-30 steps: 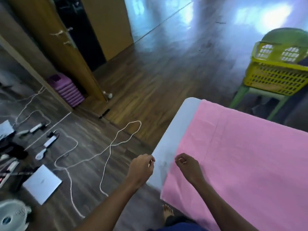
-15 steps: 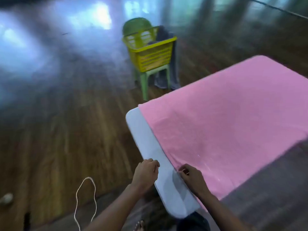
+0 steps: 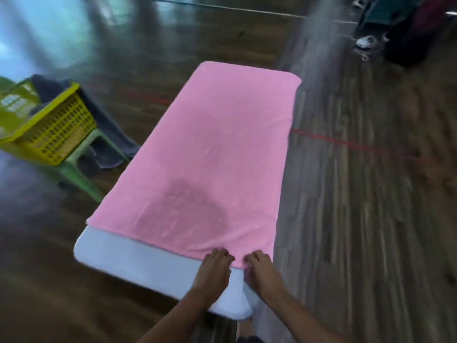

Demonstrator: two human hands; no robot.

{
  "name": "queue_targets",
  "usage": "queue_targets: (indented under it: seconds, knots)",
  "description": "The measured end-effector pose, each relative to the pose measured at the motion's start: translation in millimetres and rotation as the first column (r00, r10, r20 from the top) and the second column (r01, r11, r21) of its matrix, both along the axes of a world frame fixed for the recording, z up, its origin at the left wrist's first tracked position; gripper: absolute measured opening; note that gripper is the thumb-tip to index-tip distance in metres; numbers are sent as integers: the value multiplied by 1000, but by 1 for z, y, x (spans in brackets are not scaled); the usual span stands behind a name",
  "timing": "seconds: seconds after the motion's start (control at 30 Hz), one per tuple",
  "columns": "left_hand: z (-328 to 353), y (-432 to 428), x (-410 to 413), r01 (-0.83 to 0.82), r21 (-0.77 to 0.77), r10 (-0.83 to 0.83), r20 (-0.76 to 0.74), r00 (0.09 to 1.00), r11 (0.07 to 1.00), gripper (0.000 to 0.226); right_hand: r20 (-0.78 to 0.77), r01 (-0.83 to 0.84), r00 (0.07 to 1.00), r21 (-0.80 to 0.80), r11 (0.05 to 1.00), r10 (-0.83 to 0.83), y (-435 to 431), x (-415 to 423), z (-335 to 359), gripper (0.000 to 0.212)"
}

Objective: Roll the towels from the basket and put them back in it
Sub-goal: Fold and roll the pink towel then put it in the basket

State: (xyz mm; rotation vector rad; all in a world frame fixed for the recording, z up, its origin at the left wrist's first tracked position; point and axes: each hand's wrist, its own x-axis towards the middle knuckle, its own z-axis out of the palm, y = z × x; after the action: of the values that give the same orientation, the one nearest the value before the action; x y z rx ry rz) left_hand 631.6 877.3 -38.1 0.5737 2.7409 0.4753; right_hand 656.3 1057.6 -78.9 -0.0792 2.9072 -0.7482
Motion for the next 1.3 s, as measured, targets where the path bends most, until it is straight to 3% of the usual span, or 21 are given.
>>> queue_targets:
  seconds: [0.1, 0.23, 0.3, 0.4, 0.53, 0.6, 0.7, 0.97, 1.13, 1.3]
  knots:
    - [-15, 2, -4, 93, -20, -92, 18, 996, 996, 36, -6, -12, 1000, 24, 1000, 12, -5, 4, 1, 40]
    - [-32, 2, -9, 188, -16, -188, 4, 982, 982, 43, -25, 66, 998, 62, 996, -65, -8, 6, -2, 46]
    - [-36, 2, -10, 227, 4, -228, 10, 974, 974, 42, -17, 106, 994, 53, 993, -106, -8, 12, -6, 42]
    - [-34, 7, -14, 306, 51, -306, -1, 952, 951, 37, -16, 184, 983, -9, 983, -184, -8, 20, -4, 12]
    - [-26, 8, -18, 416, 33, -416, -4, 909, 909, 35, 9, 238, 971, 62, 969, -239, -5, 31, 3, 13]
    - [-24, -9, -23, 434, 42, -434, 4, 901, 900, 33, 12, 247, 968, 141, 959, -251, -14, 34, 7, 28]
    - [-20, -57, -36, 386, 16, -386, -1, 923, 923, 42, -29, 264, 963, 285, 922, -266, -40, 29, 20, 48]
    - [-20, -247, -71, 86, -82, -87, -6, 996, 993, 58, -40, 325, 943, 308, 894, -329, -102, 37, 8, 50]
    - [-27, -314, -98, -73, -148, 67, -47, 997, 986, 53, -37, 347, 931, 402, 848, -364, -112, 29, 9, 45]
    - [-30, -339, -122, -13, -188, 11, -9, 1000, 982, 62, 8, 243, 960, 466, 851, -279, -101, 24, 13, 41]
